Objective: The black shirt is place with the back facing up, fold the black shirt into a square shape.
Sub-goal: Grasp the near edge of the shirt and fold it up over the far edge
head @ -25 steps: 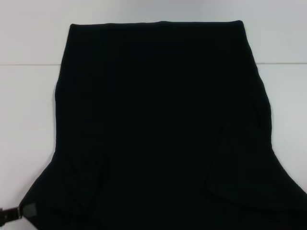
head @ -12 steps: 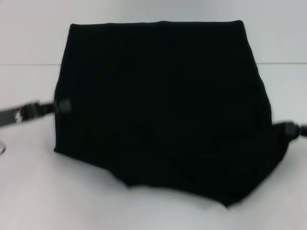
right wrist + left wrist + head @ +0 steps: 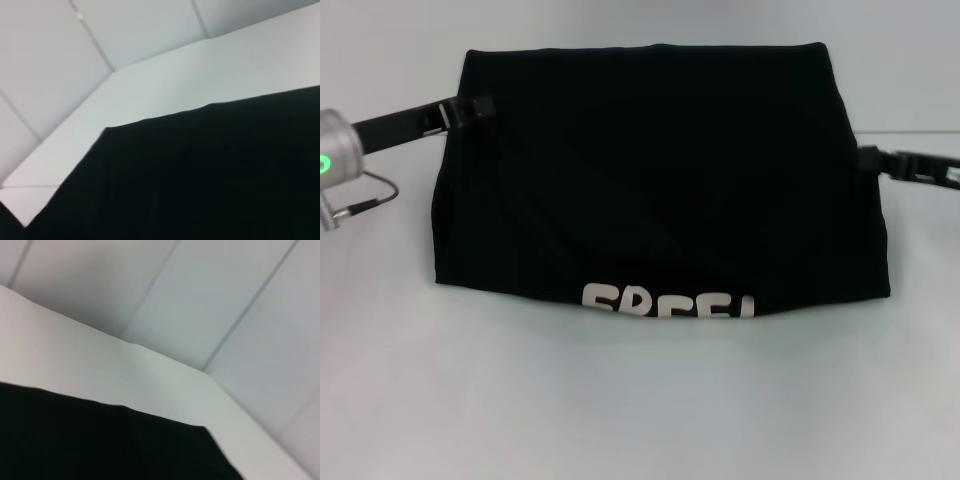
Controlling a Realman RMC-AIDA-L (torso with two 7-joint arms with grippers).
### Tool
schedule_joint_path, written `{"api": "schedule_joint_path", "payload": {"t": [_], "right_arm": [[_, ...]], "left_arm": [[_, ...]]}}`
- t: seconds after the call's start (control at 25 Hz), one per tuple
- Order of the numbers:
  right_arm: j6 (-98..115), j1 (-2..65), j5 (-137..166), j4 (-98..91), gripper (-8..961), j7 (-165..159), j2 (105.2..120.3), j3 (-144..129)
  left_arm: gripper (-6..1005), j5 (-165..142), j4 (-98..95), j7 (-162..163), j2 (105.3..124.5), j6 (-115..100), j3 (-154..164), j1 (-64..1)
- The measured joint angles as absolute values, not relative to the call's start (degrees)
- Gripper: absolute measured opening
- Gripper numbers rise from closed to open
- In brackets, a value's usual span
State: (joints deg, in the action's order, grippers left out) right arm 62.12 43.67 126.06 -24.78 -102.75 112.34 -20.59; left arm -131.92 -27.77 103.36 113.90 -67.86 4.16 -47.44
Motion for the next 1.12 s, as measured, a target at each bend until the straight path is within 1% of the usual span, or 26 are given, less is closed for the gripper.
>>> {"api": "schedule_joint_path", "payload": {"t": [0.2,0.4,0.48,0.6,0.84,0.96,1.08,1.12], "right_arm": [[49.19,48.54,125.97,-21.27,33,-102.78,113.78,-22.8],[39.42,52.15,125.9,-19.66,32,-102.55,115.32,-23.03],[36.97,53.18,125.87,-19.38,32,-102.2,115.7,-23.13],[35.31,54.31,125.84,-19.32,32,-101.97,115.82,-23.52],[34.13,54.96,125.82,-18.26,33,-102.02,115.29,-23.64],[32.33,54.97,125.82,-16.78,36,-101.79,115.32,-23.64],[31.07,54.95,125.82,-15.74,46,-101.44,115.68,-23.64],[30.82,54.9,125.82,-15.65,49,-101.43,115.96,-23.64]], "left_arm": [[30,-131.05,-24.03,97.5,114.87,-55.12,5.61,-50.11],[30,-127.56,-22.25,90.87,116.1,-47.25,5.85,-51.54],[30,-125.05,-21.36,87.85,116.31,-44.54,5.95,-51.83],[30,-121.75,-20.46,84.93,116.24,-41.76,5.97,-52.11],[32,-119.16,-19.5,82.6,116.04,-38.14,6.05,-52.24],[32,-117.22,-17.63,78.72,116.36,-36.31,6.0,-52.03],[31,-116.52,-16.46,76.53,116.55,-35.53,5.96,-51.95],[31,-116.19,-15.08,74.26,117.3,-34.24,6.03,-51.9]]}}
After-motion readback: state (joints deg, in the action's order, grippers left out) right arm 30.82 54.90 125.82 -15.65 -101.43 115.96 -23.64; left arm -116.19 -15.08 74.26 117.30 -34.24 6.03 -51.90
